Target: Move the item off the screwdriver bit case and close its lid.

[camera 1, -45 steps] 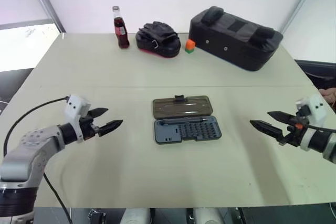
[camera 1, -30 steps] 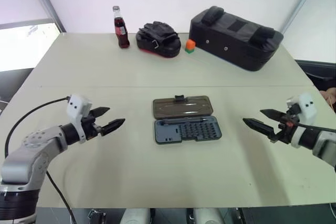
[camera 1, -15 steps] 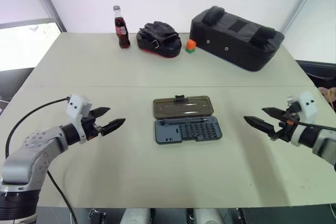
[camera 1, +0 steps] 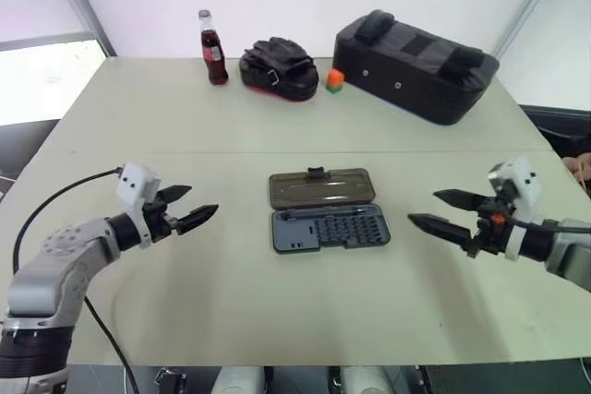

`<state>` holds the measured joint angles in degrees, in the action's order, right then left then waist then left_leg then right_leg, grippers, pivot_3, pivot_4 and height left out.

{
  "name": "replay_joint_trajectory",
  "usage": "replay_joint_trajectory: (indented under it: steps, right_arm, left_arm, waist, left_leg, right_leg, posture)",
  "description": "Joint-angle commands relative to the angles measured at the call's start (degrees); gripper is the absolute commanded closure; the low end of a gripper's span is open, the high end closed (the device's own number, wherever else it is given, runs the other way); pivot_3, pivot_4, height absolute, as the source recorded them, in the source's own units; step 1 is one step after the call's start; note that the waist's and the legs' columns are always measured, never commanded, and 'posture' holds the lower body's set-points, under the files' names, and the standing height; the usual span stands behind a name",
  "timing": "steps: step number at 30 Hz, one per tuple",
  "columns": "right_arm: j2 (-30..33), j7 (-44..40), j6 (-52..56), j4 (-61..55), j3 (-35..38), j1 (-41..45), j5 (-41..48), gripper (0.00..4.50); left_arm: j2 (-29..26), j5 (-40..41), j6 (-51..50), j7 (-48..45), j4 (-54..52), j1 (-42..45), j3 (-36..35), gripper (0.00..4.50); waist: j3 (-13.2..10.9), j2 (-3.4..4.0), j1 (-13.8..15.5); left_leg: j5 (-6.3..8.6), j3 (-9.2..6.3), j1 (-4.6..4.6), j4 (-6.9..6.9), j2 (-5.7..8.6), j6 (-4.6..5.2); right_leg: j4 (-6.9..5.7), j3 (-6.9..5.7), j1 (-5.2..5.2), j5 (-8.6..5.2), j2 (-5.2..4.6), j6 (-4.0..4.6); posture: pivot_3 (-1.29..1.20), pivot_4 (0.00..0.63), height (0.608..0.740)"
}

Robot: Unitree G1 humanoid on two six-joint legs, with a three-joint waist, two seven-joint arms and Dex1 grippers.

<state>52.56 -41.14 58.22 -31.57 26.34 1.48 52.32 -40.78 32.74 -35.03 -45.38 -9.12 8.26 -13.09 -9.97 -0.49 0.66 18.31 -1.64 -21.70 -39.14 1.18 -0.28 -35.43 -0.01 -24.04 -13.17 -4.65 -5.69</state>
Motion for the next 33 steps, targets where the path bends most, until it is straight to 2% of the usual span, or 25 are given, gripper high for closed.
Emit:
replay_joint_trajectory:
  steps: [1, 6, 10, 14, 17, 23, 33]
  right_arm:
    - [1.94, -0.98, 0.84, -4.94, 0.08, 1.33, 3.99, 0.01]
    - [1.53, 0.82, -0.06, -4.09, -1.99, 4.60, 3.47, 0.01]
    - [0.49, 2.00, -1.45, -3.06, -4.79, 6.16, 1.50, 0.01]
    - [-1.20, 4.06, -2.53, -3.91, -5.51, 5.58, 0.75, 0.01]
    - [-2.97, 6.34, -3.02, -5.50, -5.44, 4.30, 0.63, 0.01]
    - [-6.55, 11.35, -3.44, -9.21, -4.72, 1.10, 1.30, 0.01]
    - [-9.64, 17.26, -4.54, -13.27, -3.07, -2.94, 2.05, 0.01]
  left_arm:
    - [-1.77, -3.05, 4.51, -4.03, 4.83, 5.40, 2.20, 0.03]
    - [0.64, -10.35, 13.98, -14.80, 24.15, 23.82, 11.79, 0.03]
    - [7.40, -17.69, 25.13, -23.02, 45.51, 39.77, 18.97, 0.03]
    - [14.29, -24.03, 34.87, -26.21, 63.98, 50.48, 22.70, 0.03]
    - [18.26, -28.17, 39.51, -25.56, 74.07, 55.95, 24.11, 0.03]
    - [22.74, -34.24, 42.70, -21.58, 83.25, 61.74, 24.47, 0.03]
    - [25.08, -45.29, 41.81, -19.61, 86.56, 61.82, 28.51, 0.03]
  waist:
    - [-0.01, -0.02, 0.15]
    - [-0.03, -0.10, 0.40]
    - [-0.01, -0.14, 0.11]
    - [-0.02, -0.16, -0.16]
    - [-0.04, -0.18, -0.06]
    - [-0.05, -0.20, 0.08]
    - [-0.03, -0.22, 0.08]
  left_leg:
    - [0.00, 0.00, -0.01, 0.00, 0.00, 0.00]
    - [-0.01, -0.02, -0.06, -0.05, 0.09, -0.01]
    - [0.00, -0.03, -0.09, -0.06, 0.32, 0.00]
    - [0.07, 0.03, -0.49, -0.06, 0.36, 0.13]
    - [0.12, 0.03, -0.69, -0.05, 0.35, 0.22]
    - [0.13, -0.01, -0.72, -0.10, 0.35, 0.24]
    - [0.12, -0.04, -0.69, -0.13, 0.35, 0.24]
  right_leg:
    - [0.01, 0.00, 0.00, 0.00, 0.00, 0.00]
    - [0.12, -0.04, 0.06, -0.01, 0.00, 0.01]
    - [0.20, -0.04, 0.13, 0.11, -0.03, -0.19]
    - [0.21, -0.05, -0.33, 0.17, -0.02, -0.31]
    - [0.22, -0.11, -0.53, 0.16, 0.02, -0.32]
    - [0.19, -0.12, -0.54, 0.18, -0.01, -0.36]
    - [0.12, -0.11, -0.51, 0.19, 0.00, -0.39]
  posture:
    - [0.00, 0.150, 0.740]
    - [0.00, 0.150, 0.740]
    - [0.00, 0.150, 0.740]
    - [0.00, 0.150, 0.740]
    - [0.00, 0.150, 0.740]
    - [0.00, 0.150, 0.740]
    - [0.00, 0.150, 0.740]
